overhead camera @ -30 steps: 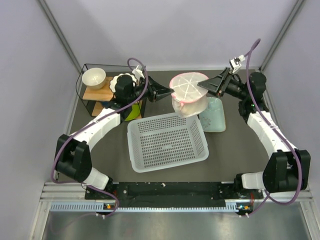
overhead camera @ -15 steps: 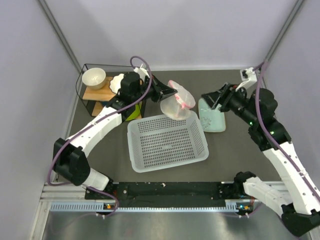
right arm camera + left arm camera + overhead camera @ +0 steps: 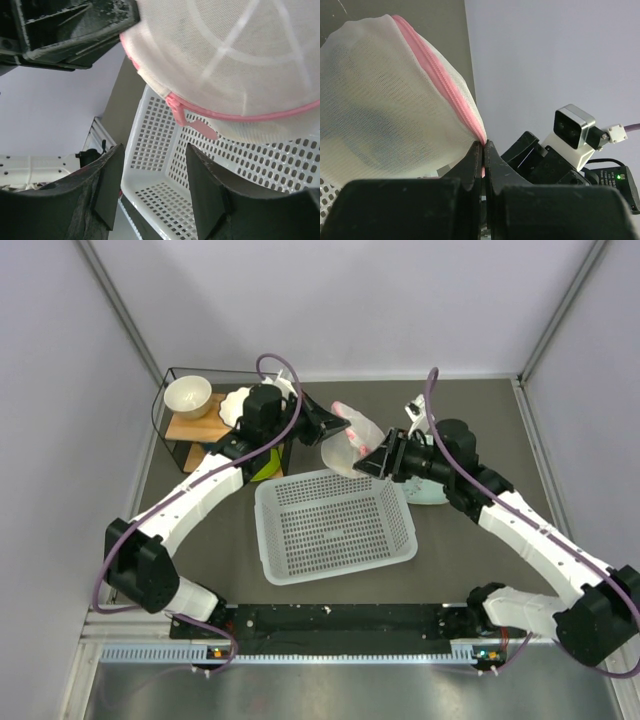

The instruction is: Unzip the laundry bag and remove the bra

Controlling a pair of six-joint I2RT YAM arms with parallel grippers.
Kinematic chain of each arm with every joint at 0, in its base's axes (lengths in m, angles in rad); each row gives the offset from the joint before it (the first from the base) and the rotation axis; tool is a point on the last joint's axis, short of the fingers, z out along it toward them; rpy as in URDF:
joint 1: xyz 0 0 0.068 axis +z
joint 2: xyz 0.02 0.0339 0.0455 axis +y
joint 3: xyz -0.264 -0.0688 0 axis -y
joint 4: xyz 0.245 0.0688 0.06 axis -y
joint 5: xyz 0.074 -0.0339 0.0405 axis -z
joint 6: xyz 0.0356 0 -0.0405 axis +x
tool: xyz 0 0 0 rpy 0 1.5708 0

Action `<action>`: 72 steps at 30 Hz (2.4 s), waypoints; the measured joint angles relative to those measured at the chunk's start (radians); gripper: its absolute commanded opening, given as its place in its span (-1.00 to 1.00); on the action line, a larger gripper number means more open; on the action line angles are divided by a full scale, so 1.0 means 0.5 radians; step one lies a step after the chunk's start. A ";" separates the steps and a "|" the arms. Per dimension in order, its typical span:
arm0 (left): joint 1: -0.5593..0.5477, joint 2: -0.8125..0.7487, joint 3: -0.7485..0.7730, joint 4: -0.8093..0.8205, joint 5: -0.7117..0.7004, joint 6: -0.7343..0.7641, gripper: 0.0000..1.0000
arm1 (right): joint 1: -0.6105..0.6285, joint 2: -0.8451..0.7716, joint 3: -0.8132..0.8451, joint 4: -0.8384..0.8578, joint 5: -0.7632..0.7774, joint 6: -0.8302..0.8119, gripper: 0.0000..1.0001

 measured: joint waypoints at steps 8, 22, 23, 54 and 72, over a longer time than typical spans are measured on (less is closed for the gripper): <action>-0.002 0.000 0.003 -0.021 -0.005 0.000 -1.00 | 0.000 0.021 0.000 0.137 -0.049 0.030 -0.14; -0.002 0.000 0.003 -0.021 -0.002 0.000 -1.00 | -0.042 0.059 0.001 0.140 -0.002 0.026 -0.13; -0.002 0.000 0.003 -0.021 -0.002 0.000 -1.00 | -0.044 0.059 0.001 0.140 -0.002 0.025 -0.15; -0.002 -0.003 0.002 -0.022 0.015 0.000 -1.00 | -0.070 0.108 0.008 0.157 0.097 0.031 -1.00; 0.098 0.002 0.105 -0.140 0.141 0.140 -1.00 | -0.208 -0.045 -0.171 -0.024 0.092 -0.099 -1.00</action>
